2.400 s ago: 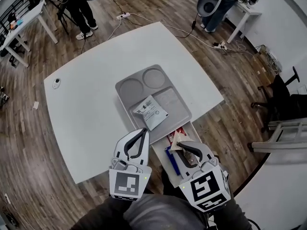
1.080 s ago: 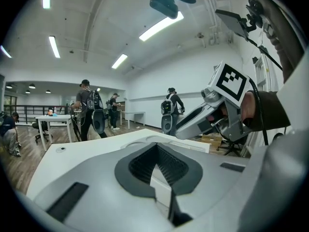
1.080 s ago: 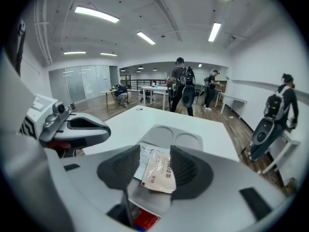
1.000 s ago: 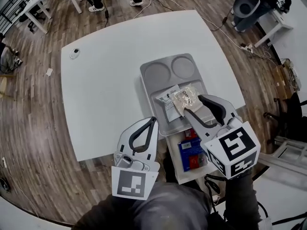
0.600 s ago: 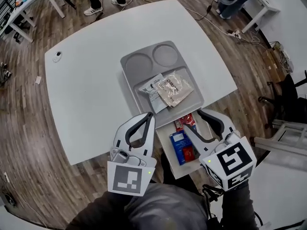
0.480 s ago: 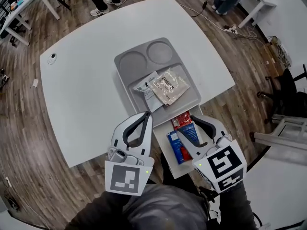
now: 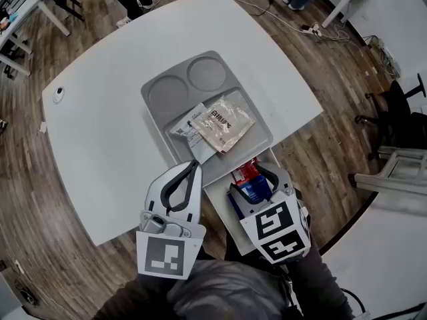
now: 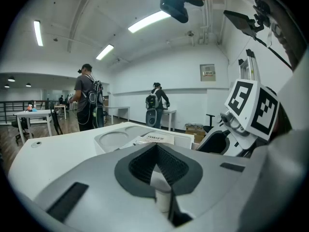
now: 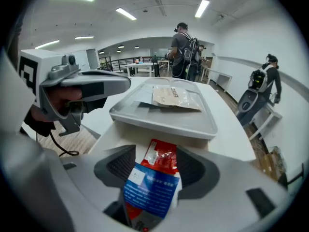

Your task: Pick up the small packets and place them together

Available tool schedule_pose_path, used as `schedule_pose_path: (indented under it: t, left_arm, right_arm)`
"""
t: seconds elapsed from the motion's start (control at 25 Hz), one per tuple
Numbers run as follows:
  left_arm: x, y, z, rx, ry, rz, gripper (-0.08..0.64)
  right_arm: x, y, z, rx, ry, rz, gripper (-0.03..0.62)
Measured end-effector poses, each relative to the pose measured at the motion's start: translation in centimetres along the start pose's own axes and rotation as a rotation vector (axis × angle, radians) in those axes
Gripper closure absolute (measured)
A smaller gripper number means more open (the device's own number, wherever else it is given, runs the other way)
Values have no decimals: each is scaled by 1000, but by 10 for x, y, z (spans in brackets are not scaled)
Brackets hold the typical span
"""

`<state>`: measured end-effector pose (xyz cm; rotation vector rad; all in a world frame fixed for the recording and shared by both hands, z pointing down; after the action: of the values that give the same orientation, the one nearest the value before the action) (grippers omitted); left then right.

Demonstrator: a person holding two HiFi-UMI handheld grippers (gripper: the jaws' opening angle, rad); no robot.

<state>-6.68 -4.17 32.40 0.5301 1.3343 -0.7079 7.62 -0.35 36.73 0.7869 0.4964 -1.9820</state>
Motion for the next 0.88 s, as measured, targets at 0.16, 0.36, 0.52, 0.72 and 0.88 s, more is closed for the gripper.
schedule_pose_path:
  t: [0.16,0.36,0.52,0.72,0.88]
  left_arm:
    - [-4,-4,3,-12,-10,7,560]
    - [-7,-9,4,-19,-20,-4,560]
    - [-8,-15,5,-28,-16,-13,560]
    - [-11,-22,5,-28,-2,-12,560]
    - [-12,-25,2,-4,-6,-21,560]
  right_arm:
    - [2,1,14,-56,-26,-42,271]
    - [1,-5,29,-81,-124,-137,268]
    - [0,-5,34,-24,-182,-81,270]
    - [-5,-3,37,66,-182,49,401]
    - [-5,-3,35,71,-177,29,458]
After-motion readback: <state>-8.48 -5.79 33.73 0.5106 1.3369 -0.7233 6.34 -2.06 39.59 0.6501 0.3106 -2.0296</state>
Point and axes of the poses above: the fingertips, and each gripper's own axes: z forward along the fingers, y to its right, x out of its top, the point moved 7 cm from there along -z, backward along the fingers, and after that the axes turned 9 degrees about y, right-handed, at the moved point
